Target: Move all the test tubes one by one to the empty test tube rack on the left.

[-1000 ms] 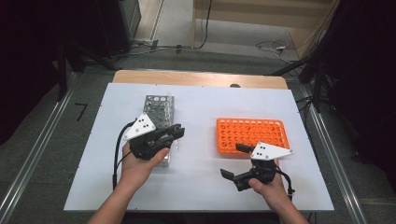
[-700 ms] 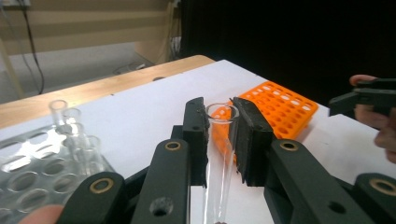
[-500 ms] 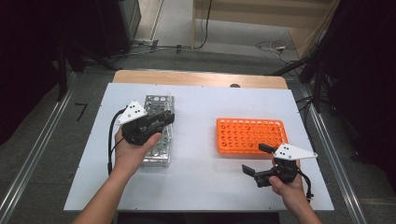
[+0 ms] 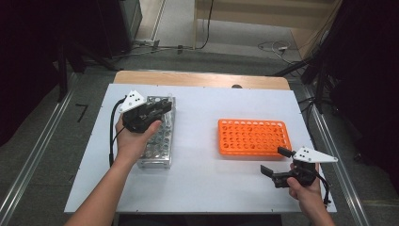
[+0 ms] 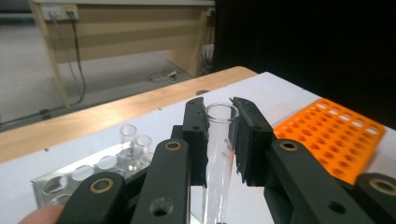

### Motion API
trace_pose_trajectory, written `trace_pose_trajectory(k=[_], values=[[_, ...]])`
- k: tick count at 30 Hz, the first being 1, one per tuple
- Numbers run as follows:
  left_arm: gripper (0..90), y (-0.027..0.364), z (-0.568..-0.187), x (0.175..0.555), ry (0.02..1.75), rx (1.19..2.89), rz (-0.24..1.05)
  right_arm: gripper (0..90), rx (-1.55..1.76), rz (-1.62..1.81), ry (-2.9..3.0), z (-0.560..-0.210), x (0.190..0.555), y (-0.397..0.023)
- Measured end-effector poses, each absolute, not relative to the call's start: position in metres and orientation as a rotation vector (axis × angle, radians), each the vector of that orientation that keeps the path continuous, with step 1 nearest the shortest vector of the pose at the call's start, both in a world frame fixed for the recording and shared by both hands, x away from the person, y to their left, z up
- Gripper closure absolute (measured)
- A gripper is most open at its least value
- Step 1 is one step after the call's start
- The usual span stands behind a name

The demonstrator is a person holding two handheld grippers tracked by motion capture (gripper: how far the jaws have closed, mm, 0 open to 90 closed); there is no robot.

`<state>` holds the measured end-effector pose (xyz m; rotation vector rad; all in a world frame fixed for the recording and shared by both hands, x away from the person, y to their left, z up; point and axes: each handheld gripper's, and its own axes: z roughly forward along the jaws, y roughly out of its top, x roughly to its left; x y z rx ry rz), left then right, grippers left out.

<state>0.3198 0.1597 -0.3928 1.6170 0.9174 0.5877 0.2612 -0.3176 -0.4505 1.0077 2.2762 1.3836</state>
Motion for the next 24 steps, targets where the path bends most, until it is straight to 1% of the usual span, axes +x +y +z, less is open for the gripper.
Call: trace_pose_trajectory(k=[5,10,24], values=[[76.0,0.160,-0.397,0.328,0.945,1.593,0.627,0.0,1.038,1.381,2.267,-0.452,0.265,-0.323],[76.0,0.159,-0.403,0.334,0.965,1.599,0.632,0.0,1.034,1.387,2.269,-0.452,0.264,-0.323],[76.0,0.157,-0.420,0.335,0.998,1.630,0.648,0.0,1.036,1.386,2.268,-0.453,0.265,-0.323]])
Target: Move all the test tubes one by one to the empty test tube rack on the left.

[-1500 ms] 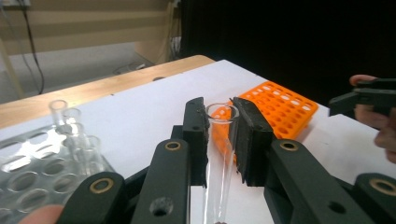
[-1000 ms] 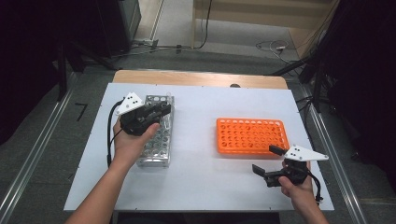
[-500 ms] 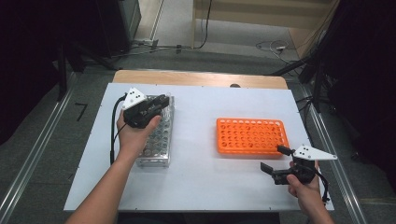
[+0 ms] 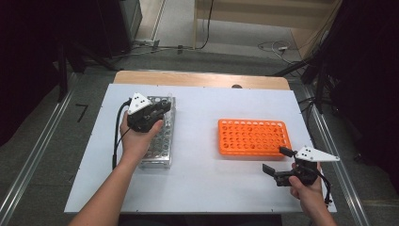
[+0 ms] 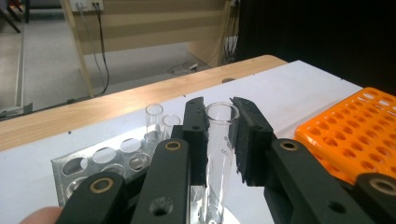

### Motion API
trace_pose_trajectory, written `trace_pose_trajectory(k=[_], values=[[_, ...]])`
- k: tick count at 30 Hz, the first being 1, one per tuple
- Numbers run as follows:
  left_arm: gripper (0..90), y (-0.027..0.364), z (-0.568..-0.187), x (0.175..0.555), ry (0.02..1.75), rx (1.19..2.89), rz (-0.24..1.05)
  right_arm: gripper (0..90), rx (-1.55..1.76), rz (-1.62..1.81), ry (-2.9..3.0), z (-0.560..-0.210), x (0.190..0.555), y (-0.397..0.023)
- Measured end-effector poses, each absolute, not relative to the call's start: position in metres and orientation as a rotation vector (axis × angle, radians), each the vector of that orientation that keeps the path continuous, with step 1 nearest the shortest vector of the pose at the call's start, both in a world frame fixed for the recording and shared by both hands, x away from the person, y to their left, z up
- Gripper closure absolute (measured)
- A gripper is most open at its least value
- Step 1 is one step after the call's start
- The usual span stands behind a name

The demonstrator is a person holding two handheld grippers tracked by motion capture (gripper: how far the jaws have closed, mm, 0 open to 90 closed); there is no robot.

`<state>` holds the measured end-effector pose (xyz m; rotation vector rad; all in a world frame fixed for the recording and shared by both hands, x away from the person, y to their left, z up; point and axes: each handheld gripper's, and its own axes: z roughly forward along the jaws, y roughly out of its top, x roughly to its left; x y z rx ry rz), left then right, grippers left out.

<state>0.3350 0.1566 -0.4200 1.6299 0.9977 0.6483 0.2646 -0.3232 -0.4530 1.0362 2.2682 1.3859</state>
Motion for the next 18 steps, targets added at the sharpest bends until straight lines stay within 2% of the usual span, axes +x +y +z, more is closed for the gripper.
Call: trace_pose_trajectory(k=[18], values=[[74.9,0.1469,-0.4290,0.3350,1.061,1.774,0.624,0.0,1.044,1.377,2.267,-0.4546,0.2654,-0.3233]])
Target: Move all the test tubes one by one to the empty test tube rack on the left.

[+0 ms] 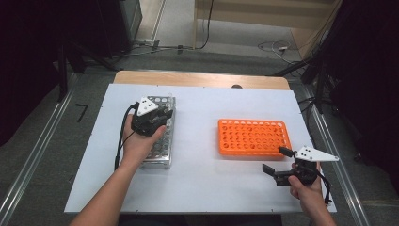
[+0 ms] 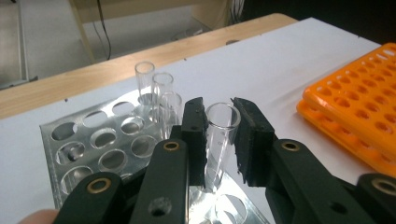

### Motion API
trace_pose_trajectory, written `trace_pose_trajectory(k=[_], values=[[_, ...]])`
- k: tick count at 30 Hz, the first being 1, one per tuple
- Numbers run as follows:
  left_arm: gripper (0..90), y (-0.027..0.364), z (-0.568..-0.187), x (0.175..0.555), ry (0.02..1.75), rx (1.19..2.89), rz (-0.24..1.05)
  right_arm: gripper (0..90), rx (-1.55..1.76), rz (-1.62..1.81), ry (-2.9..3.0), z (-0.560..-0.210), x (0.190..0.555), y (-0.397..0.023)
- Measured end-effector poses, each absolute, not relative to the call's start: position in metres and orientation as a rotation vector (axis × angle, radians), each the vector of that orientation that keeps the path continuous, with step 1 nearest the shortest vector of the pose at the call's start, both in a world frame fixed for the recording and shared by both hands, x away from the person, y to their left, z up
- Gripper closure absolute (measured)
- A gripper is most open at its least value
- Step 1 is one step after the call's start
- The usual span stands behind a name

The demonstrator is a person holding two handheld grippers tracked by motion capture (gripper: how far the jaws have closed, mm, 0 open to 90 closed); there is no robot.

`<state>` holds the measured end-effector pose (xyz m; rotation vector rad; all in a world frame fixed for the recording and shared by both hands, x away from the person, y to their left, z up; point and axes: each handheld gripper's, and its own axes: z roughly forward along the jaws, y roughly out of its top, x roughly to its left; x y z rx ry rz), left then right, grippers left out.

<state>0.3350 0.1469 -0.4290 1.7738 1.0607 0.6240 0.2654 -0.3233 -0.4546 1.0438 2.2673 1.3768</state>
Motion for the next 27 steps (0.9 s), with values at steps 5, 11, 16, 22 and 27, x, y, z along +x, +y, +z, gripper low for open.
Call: trace_pose_trajectory(k=[5,11,16,22,27], values=[[74.3,0.146,-0.430,0.335,1.070,1.798,0.611,0.1,1.040,1.376,2.269,-0.455,0.266,-0.323],[70.8,0.145,-0.429,0.336,1.071,1.811,0.593,0.1,1.041,1.381,2.269,-0.455,0.266,-0.323],[61.3,0.146,-0.427,0.334,1.069,1.796,0.589,0.4,1.043,1.384,2.268,-0.455,0.266,-0.323],[43.5,0.150,-0.421,0.330,1.044,1.725,0.559,0.4,1.044,1.385,2.269,-0.455,0.266,-0.324],[23.8,0.152,-0.418,0.326,1.035,1.701,0.532,0.5,1.047,1.384,2.263,-0.455,0.267,-0.325]])
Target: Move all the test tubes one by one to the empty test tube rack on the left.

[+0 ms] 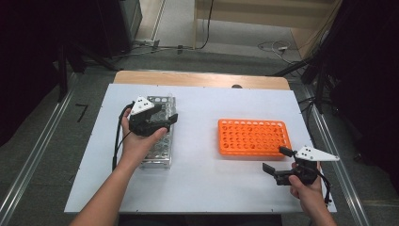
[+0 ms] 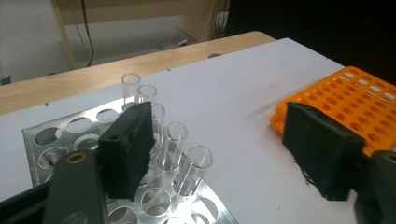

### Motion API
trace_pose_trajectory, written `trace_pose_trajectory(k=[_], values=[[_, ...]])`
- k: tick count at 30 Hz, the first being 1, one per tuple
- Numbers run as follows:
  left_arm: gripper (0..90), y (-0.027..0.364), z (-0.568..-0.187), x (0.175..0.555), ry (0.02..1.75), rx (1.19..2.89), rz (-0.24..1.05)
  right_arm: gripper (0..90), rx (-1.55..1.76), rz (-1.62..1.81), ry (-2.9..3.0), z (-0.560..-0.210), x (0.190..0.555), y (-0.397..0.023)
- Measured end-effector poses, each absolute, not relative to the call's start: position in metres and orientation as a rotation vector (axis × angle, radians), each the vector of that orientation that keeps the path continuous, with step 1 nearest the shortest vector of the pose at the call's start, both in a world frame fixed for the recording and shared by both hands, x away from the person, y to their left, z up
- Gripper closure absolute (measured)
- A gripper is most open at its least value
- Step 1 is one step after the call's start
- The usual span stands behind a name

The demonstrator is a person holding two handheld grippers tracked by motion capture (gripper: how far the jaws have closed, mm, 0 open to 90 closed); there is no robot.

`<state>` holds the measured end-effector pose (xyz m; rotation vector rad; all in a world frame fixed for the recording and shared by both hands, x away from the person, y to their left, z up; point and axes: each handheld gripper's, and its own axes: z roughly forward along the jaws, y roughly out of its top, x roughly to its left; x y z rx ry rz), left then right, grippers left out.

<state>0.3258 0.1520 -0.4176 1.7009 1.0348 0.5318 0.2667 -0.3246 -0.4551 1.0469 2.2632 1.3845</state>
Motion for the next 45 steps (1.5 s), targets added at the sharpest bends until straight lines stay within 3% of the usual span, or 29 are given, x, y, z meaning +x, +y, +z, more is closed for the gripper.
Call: trace_pose_trajectory(k=[12,45], values=[[0.1,0.155,-0.410,0.306,0.952,1.669,0.460,0.6,1.045,1.381,2.264,-0.455,0.267,-0.325],[0.0,0.187,-0.423,0.239,0.889,1.644,0.461,0.7,1.047,1.370,2.260,-0.456,0.267,-0.325]])
